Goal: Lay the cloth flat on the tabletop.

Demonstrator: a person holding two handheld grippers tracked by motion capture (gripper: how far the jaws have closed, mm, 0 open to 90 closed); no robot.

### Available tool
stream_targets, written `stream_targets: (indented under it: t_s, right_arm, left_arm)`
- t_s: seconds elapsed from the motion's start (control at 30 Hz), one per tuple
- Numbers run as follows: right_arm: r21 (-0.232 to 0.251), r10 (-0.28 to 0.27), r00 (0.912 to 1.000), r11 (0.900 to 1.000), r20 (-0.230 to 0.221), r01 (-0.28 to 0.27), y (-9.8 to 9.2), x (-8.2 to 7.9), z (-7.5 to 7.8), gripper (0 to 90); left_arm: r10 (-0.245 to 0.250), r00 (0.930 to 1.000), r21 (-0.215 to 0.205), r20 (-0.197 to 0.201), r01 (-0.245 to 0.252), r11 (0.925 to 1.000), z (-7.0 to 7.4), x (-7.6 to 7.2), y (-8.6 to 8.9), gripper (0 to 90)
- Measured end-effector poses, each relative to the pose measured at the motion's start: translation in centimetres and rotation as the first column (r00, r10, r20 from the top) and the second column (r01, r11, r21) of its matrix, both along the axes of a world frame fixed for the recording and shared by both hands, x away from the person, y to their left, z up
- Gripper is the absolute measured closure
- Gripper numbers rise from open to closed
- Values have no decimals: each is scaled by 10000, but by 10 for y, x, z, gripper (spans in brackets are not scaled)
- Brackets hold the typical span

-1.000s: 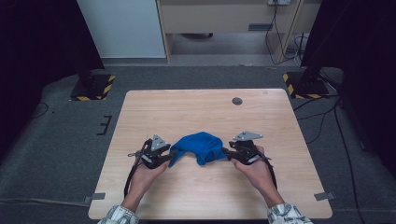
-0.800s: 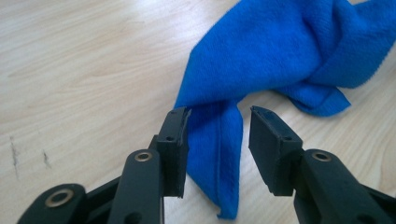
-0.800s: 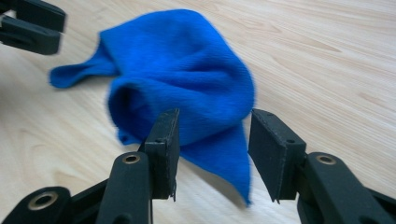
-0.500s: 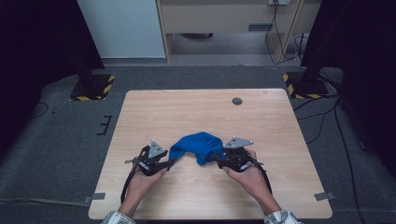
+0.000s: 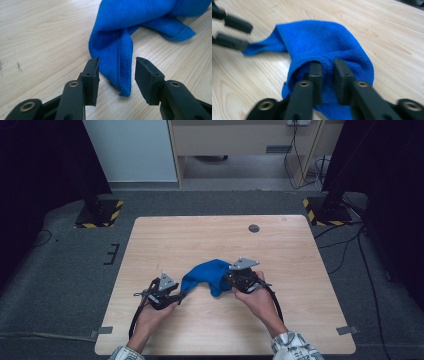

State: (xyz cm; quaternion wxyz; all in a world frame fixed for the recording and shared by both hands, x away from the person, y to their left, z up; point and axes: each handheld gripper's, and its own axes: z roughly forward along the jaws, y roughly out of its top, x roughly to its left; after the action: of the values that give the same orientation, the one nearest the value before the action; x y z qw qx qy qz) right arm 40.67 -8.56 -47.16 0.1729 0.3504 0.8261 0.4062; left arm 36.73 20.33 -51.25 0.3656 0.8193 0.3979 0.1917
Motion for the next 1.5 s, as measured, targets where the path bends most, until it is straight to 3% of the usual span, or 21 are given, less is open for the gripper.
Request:
stream_targets:
  t_s: [0.1,0.37,0.57,0.7,0.8,1.13,1.33,1.43,1.47,1.5]
  right_arm:
    - [269,-249,9997,9993,-71,251,-1,6,7,858]
    - [819,-697,9975,9942,-113,704,-8,21,24,870]
    - [860,-809,9967,9930,-83,813,-13,25,30,871]
    - [873,-842,9964,9926,-72,845,-16,26,31,872]
    - [878,-842,9964,9926,-45,843,-17,26,31,873]
    - [1023,-914,9958,9906,-35,913,-19,26,39,875]
    - [930,-564,9984,9940,-94,570,0,28,35,875]
    - [925,-427,9990,9948,-119,437,8,29,32,875]
    - [912,-290,9995,9954,-139,302,15,32,30,875]
    - [890,-269,9995,9956,-153,282,19,33,28,875]
  left_arm:
    - [12,10000,137,-75,-11,9999,-4,3,-1,555]
    - [66,9996,355,-276,-57,9994,-8,6,1,610]
    - [80,9989,453,-452,-60,9990,-12,12,0,729]
    - [121,9989,484,-463,-99,9988,-11,15,2,859]
    - [127,9992,332,-384,-114,9994,-6,13,5,887]
    - [314,9993,56,-202,-313,9995,5,6,20,885]
    - [266,9982,-294,541,-251,9993,13,1,11,690]
    - [212,9977,-514,651,-178,9985,16,0,7,629]
    - [46,9973,-897,726,20,9960,20,0,1,613]
    - [-21,9972,-982,751,95,9951,22,0,-2,596]
